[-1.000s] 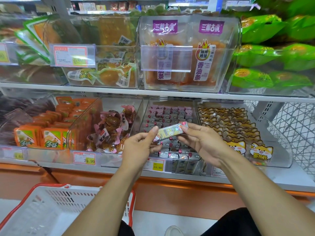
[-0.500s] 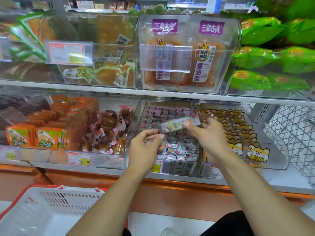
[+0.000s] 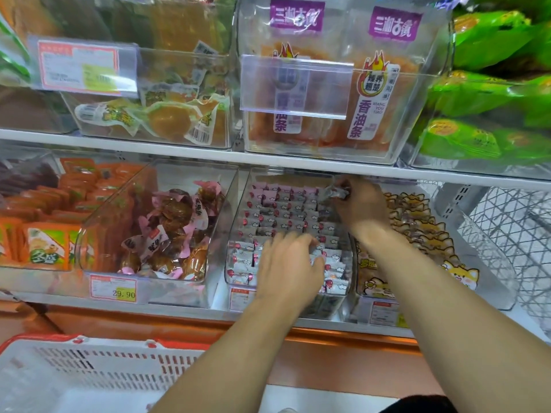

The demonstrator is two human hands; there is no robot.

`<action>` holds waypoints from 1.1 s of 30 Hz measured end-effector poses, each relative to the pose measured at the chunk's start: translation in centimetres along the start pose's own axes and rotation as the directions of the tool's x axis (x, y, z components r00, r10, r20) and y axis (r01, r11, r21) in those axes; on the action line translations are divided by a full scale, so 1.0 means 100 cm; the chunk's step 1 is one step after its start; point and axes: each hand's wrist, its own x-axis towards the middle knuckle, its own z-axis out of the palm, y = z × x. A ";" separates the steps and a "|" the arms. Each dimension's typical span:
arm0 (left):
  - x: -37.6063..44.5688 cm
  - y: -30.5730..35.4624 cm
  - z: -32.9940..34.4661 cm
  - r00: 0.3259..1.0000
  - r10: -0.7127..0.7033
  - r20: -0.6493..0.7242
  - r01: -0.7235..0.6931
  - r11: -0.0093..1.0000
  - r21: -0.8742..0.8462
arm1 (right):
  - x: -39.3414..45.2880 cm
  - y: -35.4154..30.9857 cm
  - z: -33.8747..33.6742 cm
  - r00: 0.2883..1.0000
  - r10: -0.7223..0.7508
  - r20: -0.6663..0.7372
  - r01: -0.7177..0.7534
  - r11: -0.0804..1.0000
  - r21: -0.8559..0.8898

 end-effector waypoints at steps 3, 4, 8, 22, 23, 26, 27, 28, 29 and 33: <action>0.010 -0.002 0.004 1.000 -0.018 0.001 0.018 0.999 0.032 | 0.008 0.001 -0.002 0.995 -0.053 0.079 0.059 0.996 -0.065; 0.013 -0.002 0.005 1.000 -0.021 -0.001 0.021 0.999 0.035 | 0.009 0.002 -0.003 0.994 -0.062 0.095 0.068 0.996 -0.065; 0.017 -0.007 0.006 1.000 -0.023 0.012 0.023 1.000 0.020 | 0.011 0.002 -0.012 0.986 -0.056 0.155 0.066 0.996 -0.064; 0.008 -0.008 0.005 0.999 0.031 -0.009 -0.030 0.999 0.019 | 0.015 -0.009 -0.002 0.939 0.001 0.345 0.137 0.917 -0.375; 0.008 -0.009 0.005 0.999 0.036 -0.010 -0.036 0.999 0.018 | 0.016 -0.009 0.000 0.946 -0.011 0.325 0.146 0.907 -0.396; 0.006 -0.010 0.005 0.999 0.049 -0.010 -0.049 0.999 0.005 | 0.023 -0.013 0.006 0.958 -0.049 0.283 0.184 0.861 -0.475; 0.006 -0.011 0.004 0.999 0.051 -0.011 -0.051 0.999 0.002 | 0.026 -0.013 0.009 0.959 -0.068 0.275 0.200 0.849 -0.488; 0.006 -0.011 0.004 0.998 0.053 -0.013 -0.053 0.999 0.002 | 0.028 -0.014 0.012 0.959 -0.079 0.273 0.211 0.842 -0.497; 0.006 -0.012 0.005 0.998 0.055 -0.014 -0.055 0.998 0.001 | 0.030 -0.014 0.014 0.957 -0.083 0.279 0.219 0.837 -0.502; 0.007 -0.014 0.004 0.998 0.067 -0.006 -0.067 0.998 -0.004 | 0.035 -0.013 0.023 0.949 -0.079 0.305 0.233 0.828 -0.509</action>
